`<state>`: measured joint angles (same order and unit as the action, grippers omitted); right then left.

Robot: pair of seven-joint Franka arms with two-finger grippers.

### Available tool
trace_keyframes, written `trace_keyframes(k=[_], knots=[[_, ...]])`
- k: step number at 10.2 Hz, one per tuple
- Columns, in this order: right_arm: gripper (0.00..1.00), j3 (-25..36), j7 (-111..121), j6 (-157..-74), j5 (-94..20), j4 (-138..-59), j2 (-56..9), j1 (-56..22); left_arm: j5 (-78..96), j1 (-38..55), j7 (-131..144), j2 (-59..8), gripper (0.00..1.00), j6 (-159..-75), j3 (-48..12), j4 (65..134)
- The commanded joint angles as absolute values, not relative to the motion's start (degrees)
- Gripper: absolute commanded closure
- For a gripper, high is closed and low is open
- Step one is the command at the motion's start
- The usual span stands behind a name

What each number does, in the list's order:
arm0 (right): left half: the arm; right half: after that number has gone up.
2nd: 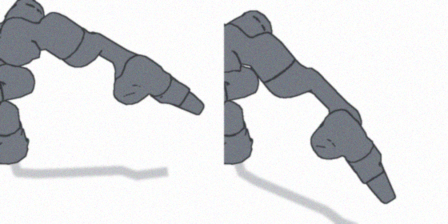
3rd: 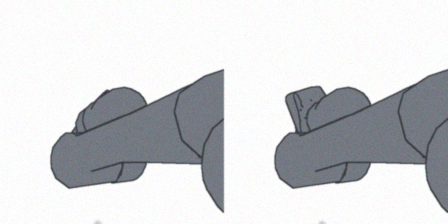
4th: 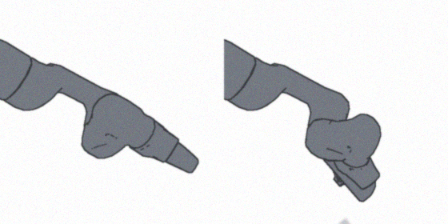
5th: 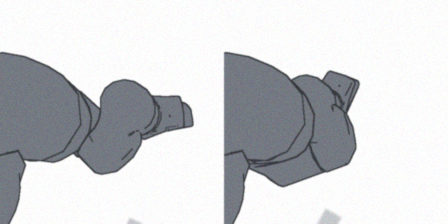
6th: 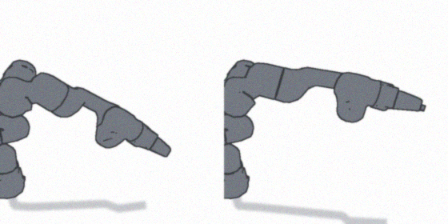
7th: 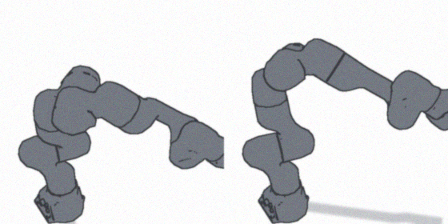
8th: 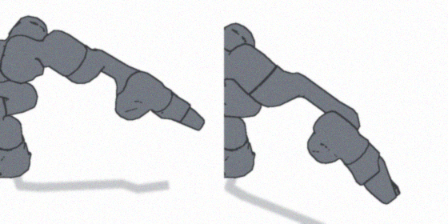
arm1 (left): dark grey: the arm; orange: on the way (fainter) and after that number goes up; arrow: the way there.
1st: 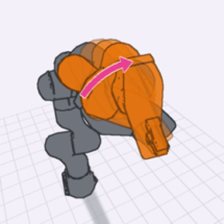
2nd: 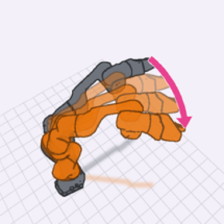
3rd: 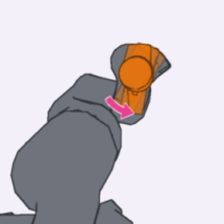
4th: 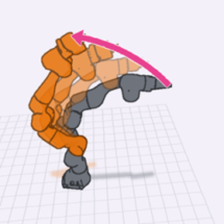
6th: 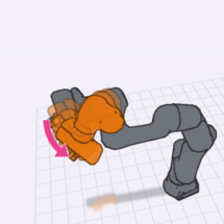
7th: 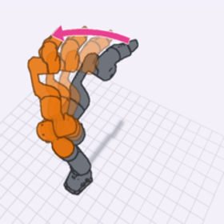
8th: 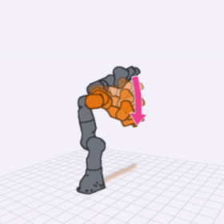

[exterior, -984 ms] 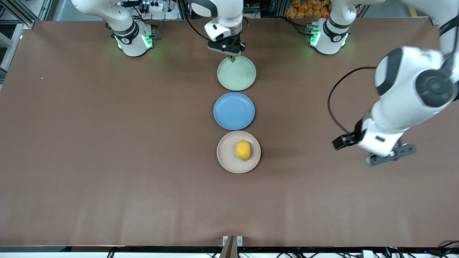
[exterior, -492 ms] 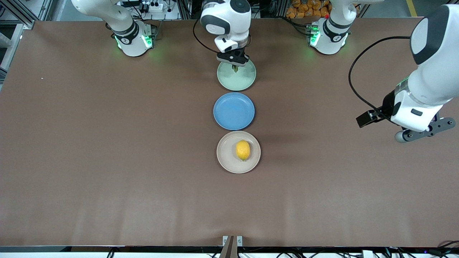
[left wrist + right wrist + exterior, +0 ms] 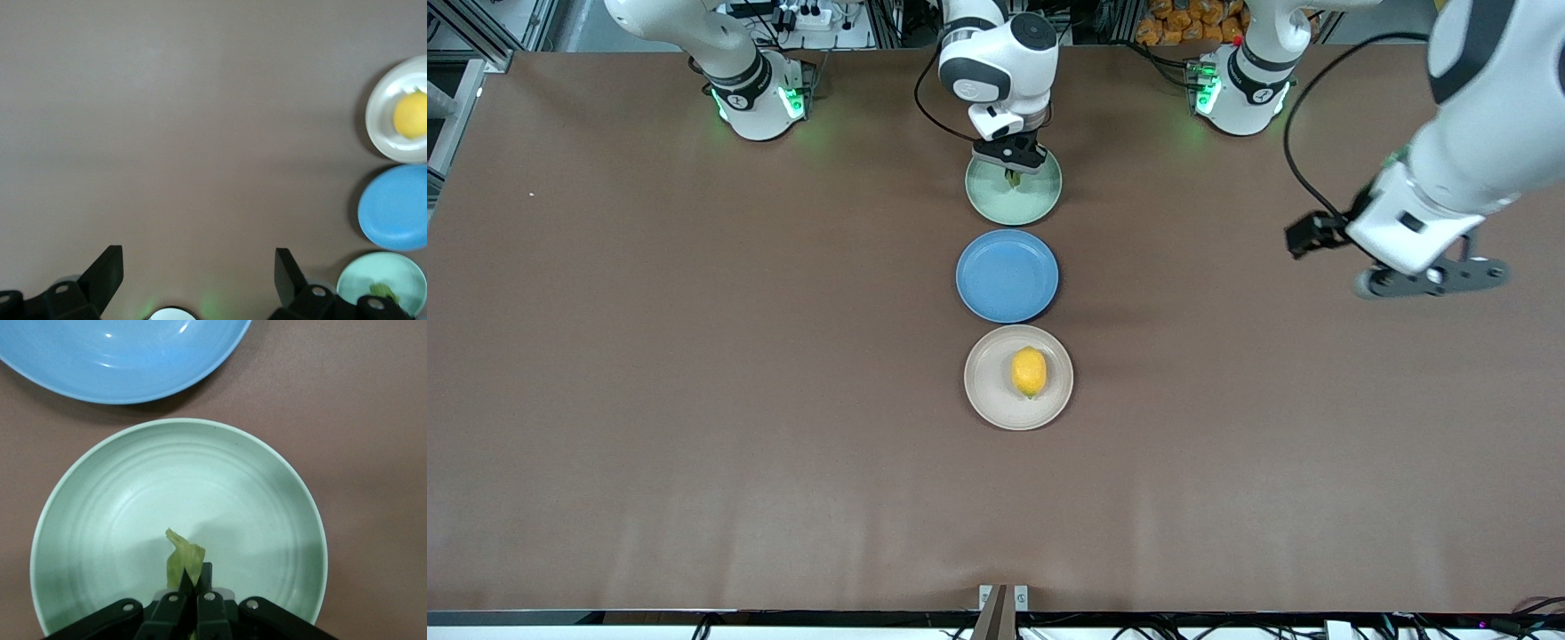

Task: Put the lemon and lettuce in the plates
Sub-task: 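Lower the lettuce onto the green plate while the left gripper withdraws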

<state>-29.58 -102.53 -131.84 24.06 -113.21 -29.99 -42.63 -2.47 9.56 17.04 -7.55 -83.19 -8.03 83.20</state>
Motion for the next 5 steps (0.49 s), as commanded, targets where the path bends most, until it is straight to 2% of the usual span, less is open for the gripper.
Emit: trace_keyframes(k=[1, 2, 3, 4, 5], knots=[[1.00, -29.79, -107.04, -131.57, 28.47, -110.93, -33.39, -42.98, -1.23, 8.36, 16.26, 0.24, 0.00, -81.83, -9.23, 84.63], [0.99, -29.79, -107.14, -131.57, 28.48, -110.57, -33.49, -42.89, -1.23, 7.83, 16.35, 0.35, 0.00, -79.56, -9.05, 84.29], [0.84, -29.79, -107.05, -131.49, 28.48, -110.39, -33.49, -42.54, -1.84, 7.74, 16.35, -0.52, 0.00, -79.28, -8.79, 82.55], [0.01, -29.79, -107.14, -131.40, 28.65, -110.30, -33.49, -42.45, -1.06, 6.08, 16.09, -2.53, 0.00, -79.54, -8.09, 81.05], [0.00, -29.79, -107.23, -130.87, 28.83, -110.13, -33.31, -42.54, -0.88, 4.32, 15.47, -2.98, 0.00, -81.46, -8.26, 81.21]])
